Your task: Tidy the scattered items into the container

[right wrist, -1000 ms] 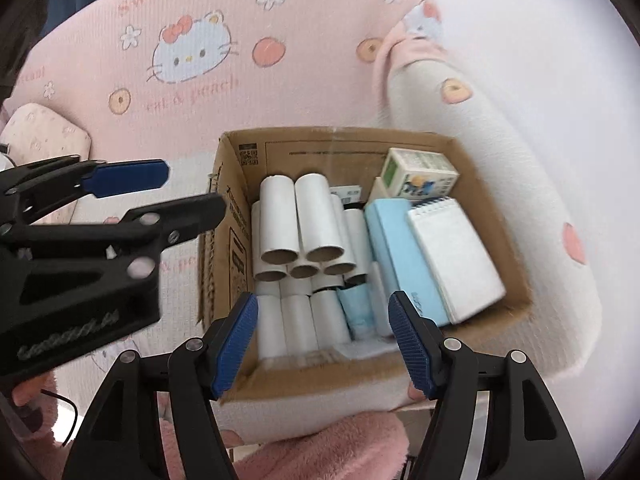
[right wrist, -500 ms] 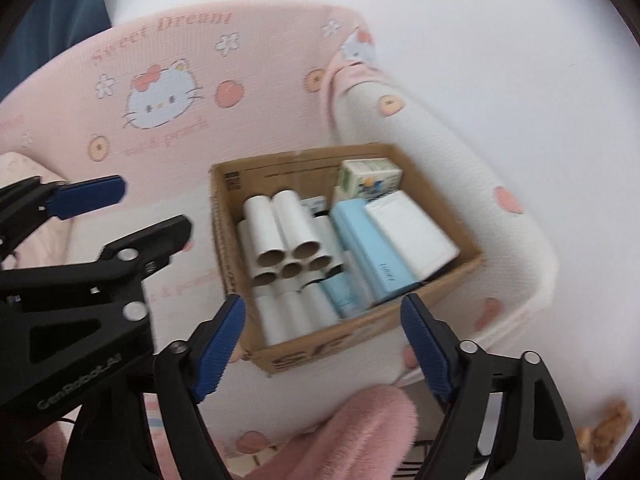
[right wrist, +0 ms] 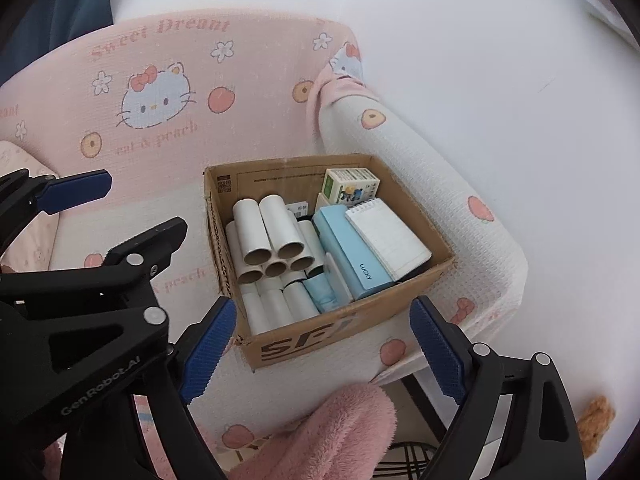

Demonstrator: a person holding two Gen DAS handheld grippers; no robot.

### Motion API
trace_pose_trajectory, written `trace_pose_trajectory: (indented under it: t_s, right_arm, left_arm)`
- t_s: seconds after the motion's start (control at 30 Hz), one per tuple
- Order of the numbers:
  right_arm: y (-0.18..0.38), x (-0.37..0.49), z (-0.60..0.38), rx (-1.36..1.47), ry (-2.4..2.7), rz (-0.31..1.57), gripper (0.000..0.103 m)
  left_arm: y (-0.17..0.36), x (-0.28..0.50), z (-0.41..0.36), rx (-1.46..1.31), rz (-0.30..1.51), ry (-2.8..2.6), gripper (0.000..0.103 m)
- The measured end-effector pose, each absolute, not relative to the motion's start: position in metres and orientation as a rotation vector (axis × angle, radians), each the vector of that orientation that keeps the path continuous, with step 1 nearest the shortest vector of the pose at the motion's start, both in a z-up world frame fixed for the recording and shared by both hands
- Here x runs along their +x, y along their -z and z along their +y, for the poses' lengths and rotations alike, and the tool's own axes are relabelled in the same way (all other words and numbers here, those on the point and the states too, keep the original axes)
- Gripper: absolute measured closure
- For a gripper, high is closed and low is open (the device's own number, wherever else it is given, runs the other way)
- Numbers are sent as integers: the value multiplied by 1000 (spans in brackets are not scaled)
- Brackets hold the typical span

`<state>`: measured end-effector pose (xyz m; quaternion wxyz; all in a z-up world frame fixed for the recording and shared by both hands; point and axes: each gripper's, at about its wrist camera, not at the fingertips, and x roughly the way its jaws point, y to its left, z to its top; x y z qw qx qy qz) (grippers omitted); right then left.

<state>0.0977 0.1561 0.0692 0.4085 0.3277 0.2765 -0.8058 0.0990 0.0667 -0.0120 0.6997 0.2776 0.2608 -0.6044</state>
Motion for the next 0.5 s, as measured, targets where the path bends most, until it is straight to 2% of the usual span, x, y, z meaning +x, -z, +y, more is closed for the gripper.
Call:
trace_pose_trajectory:
  t_s: [0.5]
  right_arm:
    - [-74,107,163,807,2036,705,14]
  left_arm:
    - [10,96,73,617,561,1333,32]
